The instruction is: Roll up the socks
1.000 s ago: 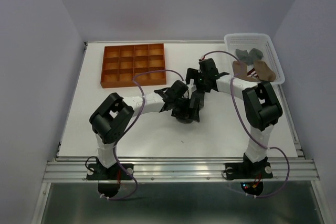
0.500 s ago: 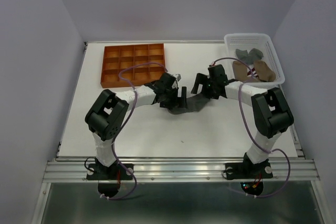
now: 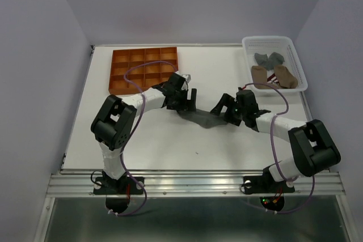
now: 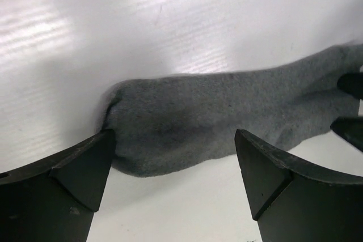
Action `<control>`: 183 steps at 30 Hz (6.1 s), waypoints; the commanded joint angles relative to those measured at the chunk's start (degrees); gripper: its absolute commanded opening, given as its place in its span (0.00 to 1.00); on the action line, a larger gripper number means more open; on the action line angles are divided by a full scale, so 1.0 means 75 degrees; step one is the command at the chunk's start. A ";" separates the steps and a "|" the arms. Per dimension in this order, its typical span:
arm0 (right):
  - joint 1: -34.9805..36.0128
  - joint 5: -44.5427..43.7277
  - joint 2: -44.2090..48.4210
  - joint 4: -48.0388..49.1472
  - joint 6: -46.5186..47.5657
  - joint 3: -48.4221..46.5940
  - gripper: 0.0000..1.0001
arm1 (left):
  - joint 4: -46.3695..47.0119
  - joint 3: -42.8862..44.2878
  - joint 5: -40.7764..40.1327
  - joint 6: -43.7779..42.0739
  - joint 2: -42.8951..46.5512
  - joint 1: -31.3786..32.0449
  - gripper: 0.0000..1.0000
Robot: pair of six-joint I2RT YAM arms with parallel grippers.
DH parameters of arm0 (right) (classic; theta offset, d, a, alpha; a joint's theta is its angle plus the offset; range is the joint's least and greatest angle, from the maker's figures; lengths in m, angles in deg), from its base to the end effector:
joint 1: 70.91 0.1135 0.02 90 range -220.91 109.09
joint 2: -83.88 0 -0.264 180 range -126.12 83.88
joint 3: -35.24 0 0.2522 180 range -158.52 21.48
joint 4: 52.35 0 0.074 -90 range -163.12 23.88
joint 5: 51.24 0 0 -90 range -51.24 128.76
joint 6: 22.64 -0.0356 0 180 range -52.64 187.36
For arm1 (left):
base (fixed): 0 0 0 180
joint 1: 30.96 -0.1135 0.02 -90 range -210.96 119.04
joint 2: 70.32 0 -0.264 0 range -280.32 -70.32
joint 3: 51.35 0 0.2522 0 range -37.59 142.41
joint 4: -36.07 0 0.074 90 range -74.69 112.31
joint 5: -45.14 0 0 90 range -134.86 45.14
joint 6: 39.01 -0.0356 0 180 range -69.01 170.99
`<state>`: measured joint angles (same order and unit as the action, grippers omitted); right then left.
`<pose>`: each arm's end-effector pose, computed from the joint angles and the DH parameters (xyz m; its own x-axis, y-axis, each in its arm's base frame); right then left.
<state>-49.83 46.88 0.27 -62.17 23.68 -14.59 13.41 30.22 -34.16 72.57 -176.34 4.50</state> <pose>0.2588 0.1052 0.1603 -0.7772 0.4332 -0.4565 0.1179 0.8127 0.5706 0.3192 -0.2355 0.1830 -0.8025 0.1278 -0.5829 0.4063 0.8324 -0.3768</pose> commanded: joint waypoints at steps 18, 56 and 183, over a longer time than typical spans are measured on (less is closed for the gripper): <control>0.0717 -0.2813 0.1727 -0.2292 0.1582 -0.0919 1.00 | -0.0219 0.0616 0.0027 -0.0394 0.0998 -0.0123 0.99; 0.1019 0.2492 0.0368 0.0422 0.0961 0.0592 1.00 | 0.0449 0.4573 0.1667 -0.0862 -0.3699 0.0428 0.99; 0.2288 0.3264 -0.3429 -0.3081 0.3668 -0.4389 0.01 | 0.1926 -0.3874 0.0987 0.2267 0.3813 -0.0593 0.99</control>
<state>-31.86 64.96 -23.88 -85.40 53.82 -44.76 24.58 1.37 -29.83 88.09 -145.92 -2.36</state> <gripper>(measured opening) 0.022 0.986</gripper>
